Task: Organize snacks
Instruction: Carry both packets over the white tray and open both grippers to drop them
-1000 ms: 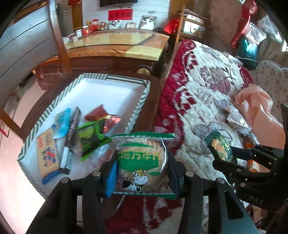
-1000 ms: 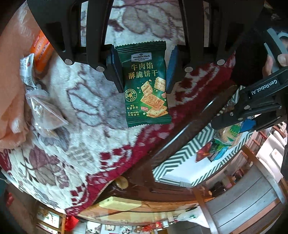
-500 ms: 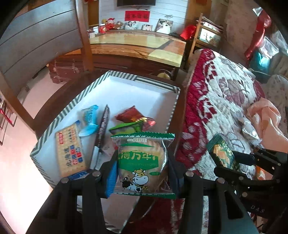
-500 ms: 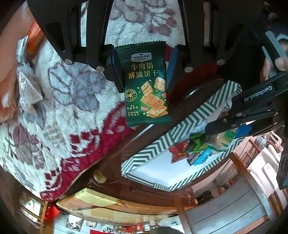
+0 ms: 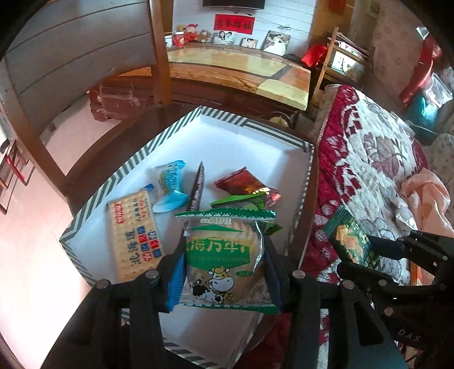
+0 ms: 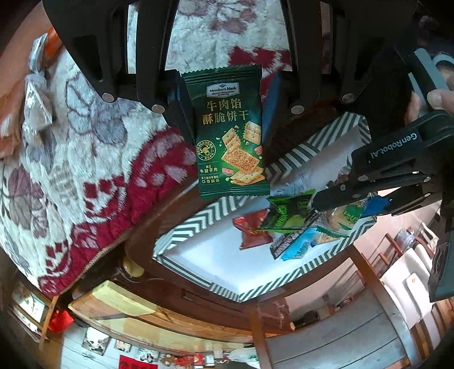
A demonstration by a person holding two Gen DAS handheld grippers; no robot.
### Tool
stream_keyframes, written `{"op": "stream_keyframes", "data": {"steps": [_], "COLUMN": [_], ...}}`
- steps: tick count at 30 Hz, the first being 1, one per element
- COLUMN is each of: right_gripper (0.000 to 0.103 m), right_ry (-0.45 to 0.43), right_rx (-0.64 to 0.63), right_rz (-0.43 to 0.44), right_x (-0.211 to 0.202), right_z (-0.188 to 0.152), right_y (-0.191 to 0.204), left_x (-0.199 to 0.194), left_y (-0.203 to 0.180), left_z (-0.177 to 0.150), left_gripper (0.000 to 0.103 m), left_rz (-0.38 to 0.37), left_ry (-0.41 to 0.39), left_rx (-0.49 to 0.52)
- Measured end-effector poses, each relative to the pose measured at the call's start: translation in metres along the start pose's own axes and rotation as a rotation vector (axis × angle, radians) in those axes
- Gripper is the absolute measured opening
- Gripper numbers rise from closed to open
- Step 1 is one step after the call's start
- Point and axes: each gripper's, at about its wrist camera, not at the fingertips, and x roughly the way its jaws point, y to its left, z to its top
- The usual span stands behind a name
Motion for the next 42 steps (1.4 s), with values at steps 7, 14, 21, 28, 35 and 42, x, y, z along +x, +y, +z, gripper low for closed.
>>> {"op": "stream_keyframes", "data": {"steps": [7,14,21,28,35,42], "right_gripper": [0.044,0.044,0.044,0.044,0.044,0.049], "right_ry": [0.013,0.013,0.020,0.044,0.044,0.033], "right_rx": [-0.033,-0.059,-0.071,-0.085,-0.077,-0.023], "right_rz": [0.011,0.022,0.011,0.015,0.033,0.053], "right_x": [0.011,0.022,0.039,0.064,0.082,0.080], "right_z": [0.017,0.038,0.070,0.094,0.107,0.096], "right_y": [0.013,0.022,0.027,0.034,0.039,0.033], "left_x": [0.004,0.010,0.024,0.034,0.041,0.042], "left_y": [0.019,0.033,0.036,0.040,0.044,0.048], "left_z": [0.004,0.010,0.014,0.017,0.018,0.018], "left_gripper": [0.051,0.051,0.051,0.051,0.051,0.057], "left_rz": [0.018,0.035,0.040,0.042,0.051,0.072], "left_ry": [0.003,0.008,0.027,0.047,0.064,0.072], "left_rx": [-0.031,-0.040,-0.039,-0.041,-0.055,-0.072]}}
